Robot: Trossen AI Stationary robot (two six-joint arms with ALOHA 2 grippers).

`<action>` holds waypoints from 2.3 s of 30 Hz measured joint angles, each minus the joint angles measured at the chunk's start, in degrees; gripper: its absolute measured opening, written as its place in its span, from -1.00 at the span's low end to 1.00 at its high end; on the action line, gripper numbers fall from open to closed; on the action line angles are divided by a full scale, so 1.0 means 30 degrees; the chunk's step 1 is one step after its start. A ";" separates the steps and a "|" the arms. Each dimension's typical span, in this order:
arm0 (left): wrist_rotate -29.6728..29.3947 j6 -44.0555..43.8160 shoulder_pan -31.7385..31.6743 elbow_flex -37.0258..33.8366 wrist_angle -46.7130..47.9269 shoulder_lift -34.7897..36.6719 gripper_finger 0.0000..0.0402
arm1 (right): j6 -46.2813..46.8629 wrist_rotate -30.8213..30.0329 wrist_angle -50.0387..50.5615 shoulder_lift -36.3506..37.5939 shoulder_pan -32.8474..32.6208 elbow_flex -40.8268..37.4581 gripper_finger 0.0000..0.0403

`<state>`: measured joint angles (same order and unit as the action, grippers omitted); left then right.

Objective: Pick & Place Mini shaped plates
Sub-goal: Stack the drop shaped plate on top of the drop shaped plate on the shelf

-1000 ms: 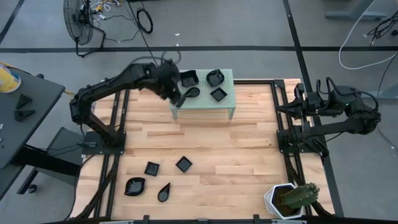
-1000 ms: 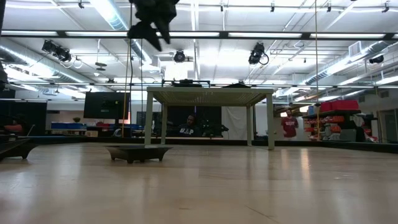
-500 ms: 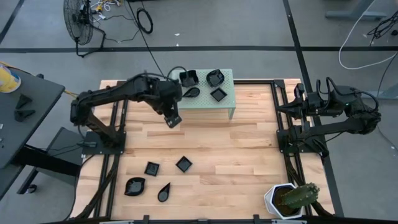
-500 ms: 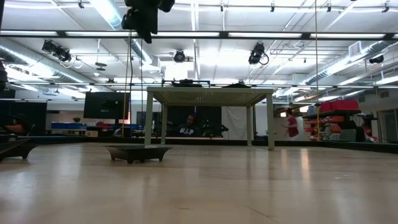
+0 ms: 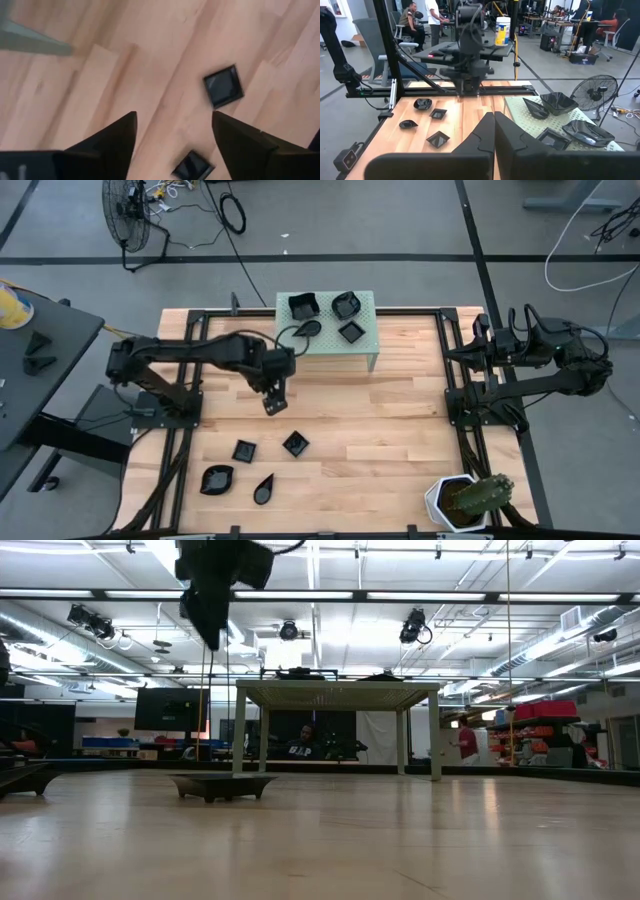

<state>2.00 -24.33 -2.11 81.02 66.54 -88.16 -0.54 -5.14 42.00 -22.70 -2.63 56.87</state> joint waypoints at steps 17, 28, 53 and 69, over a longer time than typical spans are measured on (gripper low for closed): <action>0.3298 -0.4799 0.2090 -0.6448 -0.6748 0.0431 0.47 | 0.0000 0.0001 0.0000 0.0000 0.0001 -0.0002 -0.98; 0.3074 -0.6801 0.2792 -0.7522 -0.8871 -0.0018 0.47 | 0.0000 0.0004 0.0000 0.0000 0.0003 0.0005 -0.98; 0.2076 -0.9823 0.5132 -0.5227 -0.9344 -0.2790 0.47 | 0.0000 -0.0004 0.0000 0.0005 0.0005 -0.0002 -0.98; 0.5349 -1.1989 0.8595 -0.3865 -0.8669 -0.2790 0.47 | 0.0000 -0.0001 0.0000 0.0000 0.0005 -0.0002 -0.98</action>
<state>18.04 -60.30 23.67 69.43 40.53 -96.53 -0.54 -5.14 42.00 -22.70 -2.61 56.86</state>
